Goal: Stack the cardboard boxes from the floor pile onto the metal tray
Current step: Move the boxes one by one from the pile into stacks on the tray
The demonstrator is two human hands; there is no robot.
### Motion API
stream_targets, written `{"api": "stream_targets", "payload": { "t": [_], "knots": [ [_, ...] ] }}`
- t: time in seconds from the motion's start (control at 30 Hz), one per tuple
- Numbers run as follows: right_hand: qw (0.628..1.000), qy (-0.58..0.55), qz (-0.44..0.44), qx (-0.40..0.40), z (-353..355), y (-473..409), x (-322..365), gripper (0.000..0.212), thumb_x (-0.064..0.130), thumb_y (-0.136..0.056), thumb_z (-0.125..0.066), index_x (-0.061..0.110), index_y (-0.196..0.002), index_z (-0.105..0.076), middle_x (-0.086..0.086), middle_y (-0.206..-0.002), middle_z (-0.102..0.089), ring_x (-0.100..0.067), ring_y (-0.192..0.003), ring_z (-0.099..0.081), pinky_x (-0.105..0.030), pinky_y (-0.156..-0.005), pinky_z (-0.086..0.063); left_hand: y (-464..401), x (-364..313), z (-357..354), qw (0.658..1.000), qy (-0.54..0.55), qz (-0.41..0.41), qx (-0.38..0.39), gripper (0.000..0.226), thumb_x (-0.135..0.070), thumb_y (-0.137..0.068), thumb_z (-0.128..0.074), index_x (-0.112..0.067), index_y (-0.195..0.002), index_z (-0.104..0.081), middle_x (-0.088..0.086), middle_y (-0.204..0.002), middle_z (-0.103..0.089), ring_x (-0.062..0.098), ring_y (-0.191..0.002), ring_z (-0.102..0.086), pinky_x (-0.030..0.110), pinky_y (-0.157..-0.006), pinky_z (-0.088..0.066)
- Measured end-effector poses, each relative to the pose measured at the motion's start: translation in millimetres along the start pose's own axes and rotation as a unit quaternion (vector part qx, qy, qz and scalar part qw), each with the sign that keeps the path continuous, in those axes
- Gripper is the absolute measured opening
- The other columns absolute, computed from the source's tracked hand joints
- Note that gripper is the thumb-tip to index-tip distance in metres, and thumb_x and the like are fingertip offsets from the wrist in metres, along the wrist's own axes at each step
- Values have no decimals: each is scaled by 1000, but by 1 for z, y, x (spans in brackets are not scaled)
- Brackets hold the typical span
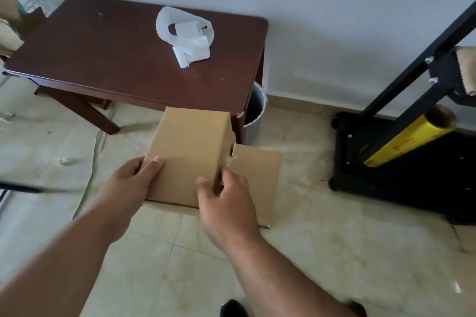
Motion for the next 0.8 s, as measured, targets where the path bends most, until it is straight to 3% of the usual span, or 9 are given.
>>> {"api": "stream_targets", "payload": {
  "t": [0.23,0.37,0.5,0.8],
  "knots": [
    [1000,-14,-15,-10,-45,-14,-1,54,51,-94,-48,27,-143,-52,6,-136,-54,-18,-127,-54,-38,-109,-45,-36,18,17,1000,7,5,20,33,-55,-94,-65,-31,-116,-71,-7,-112,-77,19,-112,-68,46,-106,-49],
    [999,-23,-34,-18,-50,-24,-7,46,48,-95,-49,30,-137,-55,11,-131,-56,-16,-123,-56,-38,-105,-48,-51,20,12,999,-5,-7,43,48,-64,-85,-66,-34,-123,-70,-10,-112,-77,17,-112,-69,47,-106,-50],
    [998,-22,-51,-18,-52,-31,-16,47,49,-96,-48,34,-140,-51,13,-128,-55,-14,-121,-56,-38,-104,-49,-62,24,2,998,-14,-9,54,38,-54,-96,-61,-28,-123,-70,-8,-110,-77,18,-110,-68,44,-104,-50],
    [998,-7,-61,-21,-55,-41,-22,58,51,-94,-46,32,-148,-47,13,-134,-54,-14,-126,-54,-40,-107,-48,-72,30,-7,997,-36,-7,69,42,-56,-96,-60,-30,-128,-68,-9,-113,-77,15,-109,-69,47,-107,-50]
  ]
}}
Point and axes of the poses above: each hand's wrist, its own y-axis away from the middle knuckle, its own z-axis out of the back of the hand, x = y × z, the point moved 10 cm from there along -y, towards the middle knuckle
